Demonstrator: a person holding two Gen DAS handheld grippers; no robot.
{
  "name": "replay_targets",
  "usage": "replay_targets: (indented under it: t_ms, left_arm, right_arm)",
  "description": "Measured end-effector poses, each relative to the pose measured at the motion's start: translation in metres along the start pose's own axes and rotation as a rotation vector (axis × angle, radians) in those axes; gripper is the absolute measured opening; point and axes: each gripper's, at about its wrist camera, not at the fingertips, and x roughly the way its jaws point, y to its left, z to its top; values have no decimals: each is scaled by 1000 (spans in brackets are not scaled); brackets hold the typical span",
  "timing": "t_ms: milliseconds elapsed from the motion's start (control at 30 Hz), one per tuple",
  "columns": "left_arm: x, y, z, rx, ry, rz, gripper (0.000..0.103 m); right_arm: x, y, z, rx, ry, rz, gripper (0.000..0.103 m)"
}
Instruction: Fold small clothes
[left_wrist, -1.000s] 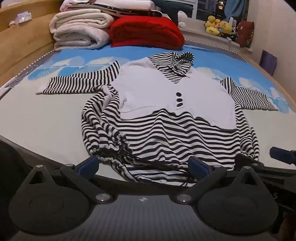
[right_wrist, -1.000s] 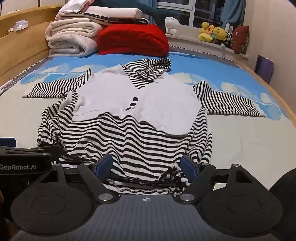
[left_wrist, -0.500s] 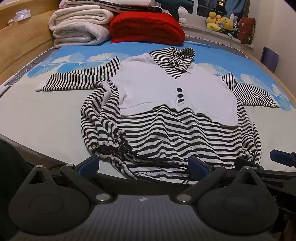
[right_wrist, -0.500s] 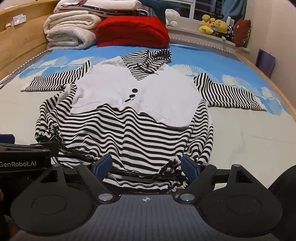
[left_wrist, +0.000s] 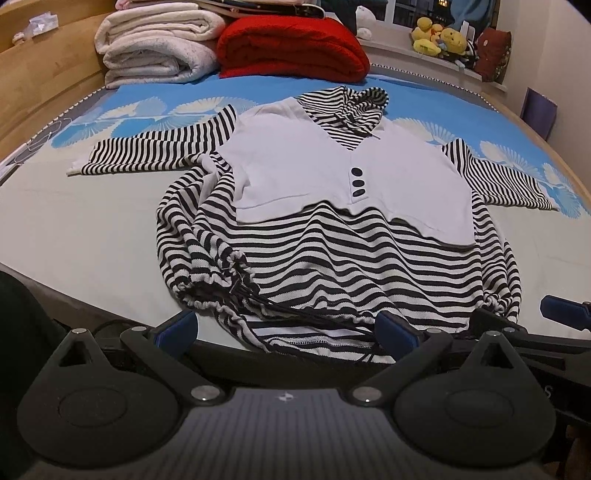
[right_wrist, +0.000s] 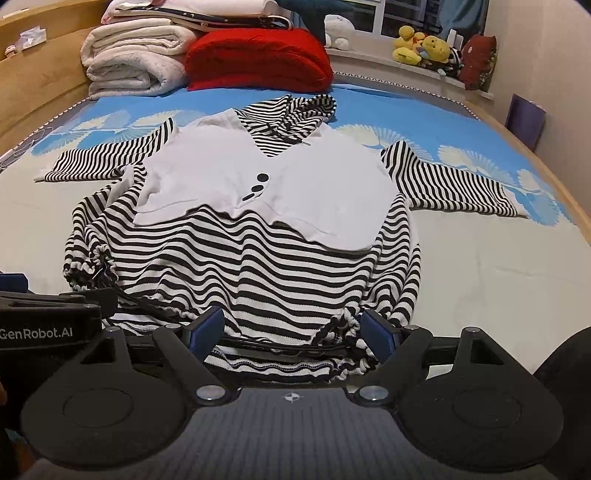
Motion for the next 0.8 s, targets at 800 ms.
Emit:
replay_targets:
  t_ms: [800]
  left_arm:
    - [7, -3, -1, 1, 35, -2, 102]
  right_arm:
    - [4, 0, -1, -3, 17, -12, 82]
